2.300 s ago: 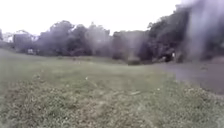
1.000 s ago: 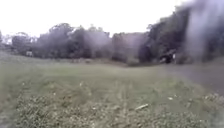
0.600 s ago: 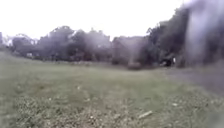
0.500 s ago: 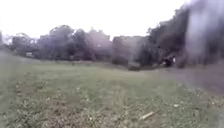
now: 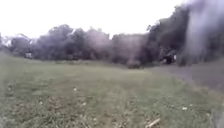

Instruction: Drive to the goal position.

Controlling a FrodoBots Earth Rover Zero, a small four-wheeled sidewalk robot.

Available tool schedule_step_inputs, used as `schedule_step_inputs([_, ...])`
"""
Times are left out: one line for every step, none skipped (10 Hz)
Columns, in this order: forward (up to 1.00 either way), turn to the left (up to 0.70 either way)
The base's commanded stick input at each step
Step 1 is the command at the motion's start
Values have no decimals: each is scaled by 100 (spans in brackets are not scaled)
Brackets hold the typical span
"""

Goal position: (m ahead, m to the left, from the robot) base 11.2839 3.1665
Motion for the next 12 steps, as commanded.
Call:
schedule_step_inputs([45,0])
schedule_step_inputs([45,0])
schedule_step_inputs([45,0])
schedule_step_inputs([45,0])
schedule_step_inputs([45,0])
schedule_step_inputs([45,0])
schedule_step_inputs([45,0])
schedule_step_inputs([45,0])
schedule_step_inputs([45,0])
schedule_step_inputs([45,0])
schedule_step_inputs([45,0])
schedule_step_inputs([45,0])
